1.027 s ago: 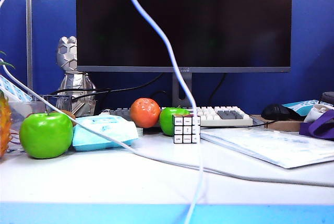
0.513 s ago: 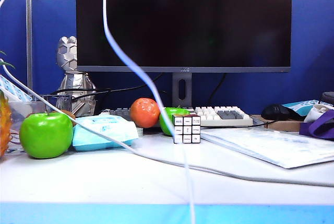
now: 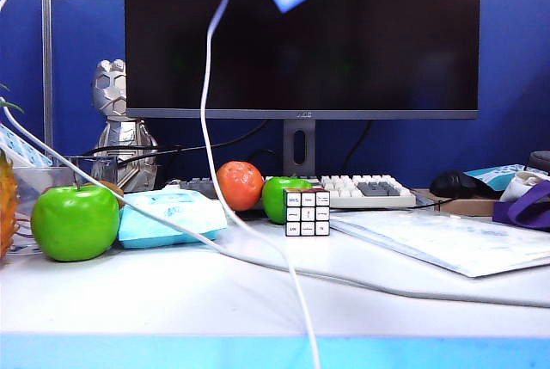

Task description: Pick up the Type-C charging cable and the charging base, insert one end of the Type-C charger into the corresponding slot on the base, and finally place the plugged-in charger back on the table.

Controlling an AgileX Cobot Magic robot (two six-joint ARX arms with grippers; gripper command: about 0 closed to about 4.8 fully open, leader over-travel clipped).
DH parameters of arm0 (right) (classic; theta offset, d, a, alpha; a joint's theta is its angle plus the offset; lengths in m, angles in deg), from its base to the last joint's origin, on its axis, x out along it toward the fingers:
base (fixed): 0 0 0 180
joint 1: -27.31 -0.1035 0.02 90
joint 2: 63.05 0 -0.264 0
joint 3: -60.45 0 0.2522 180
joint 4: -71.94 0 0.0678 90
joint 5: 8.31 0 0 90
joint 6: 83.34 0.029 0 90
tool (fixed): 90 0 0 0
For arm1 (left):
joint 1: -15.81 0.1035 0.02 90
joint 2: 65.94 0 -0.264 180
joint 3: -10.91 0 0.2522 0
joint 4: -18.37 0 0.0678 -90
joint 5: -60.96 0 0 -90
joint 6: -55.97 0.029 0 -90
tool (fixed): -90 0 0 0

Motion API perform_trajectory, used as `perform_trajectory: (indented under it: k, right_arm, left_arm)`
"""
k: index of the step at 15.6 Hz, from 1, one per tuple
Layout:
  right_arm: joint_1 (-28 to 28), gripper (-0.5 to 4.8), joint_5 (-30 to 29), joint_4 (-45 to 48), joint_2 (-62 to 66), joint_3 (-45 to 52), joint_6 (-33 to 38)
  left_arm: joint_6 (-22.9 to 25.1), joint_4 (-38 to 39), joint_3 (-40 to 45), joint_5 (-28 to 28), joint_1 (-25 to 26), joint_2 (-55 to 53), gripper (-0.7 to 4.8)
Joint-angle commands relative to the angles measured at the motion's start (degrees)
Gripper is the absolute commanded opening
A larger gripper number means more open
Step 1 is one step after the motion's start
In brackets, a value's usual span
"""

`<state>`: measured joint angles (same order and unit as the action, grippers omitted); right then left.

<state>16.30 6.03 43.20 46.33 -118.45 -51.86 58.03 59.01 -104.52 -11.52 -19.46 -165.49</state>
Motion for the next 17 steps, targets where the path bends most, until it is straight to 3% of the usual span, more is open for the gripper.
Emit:
perform_trajectory:
  k: [1,7,10,17]
  right_arm:
    - [-0.04,2.83,7.28,-3.89,-0.24,-0.11,0.0]
    - [0.48,2.83,10.51,-9.42,-0.04,-0.09,-0.2]
    - [0.59,2.83,12.41,-9.42,-0.02,-0.09,-0.26]
    - [0.59,2.83,12.83,-10.4,-0.02,-0.09,-0.26]
  left_arm:
    - [2.49,-1.49,-0.42,-5.09,-0.04,-4.02,0.16]
    - [2.64,1.92,-0.39,-6.8,-0.09,-11.3,0.15]
    - [2.67,11.32,-0.33,-2.05,-1.11,-16.96,0.16]
    - [5.25,11.37,-0.33,-4.87,-6.86,-25.16,0.17]
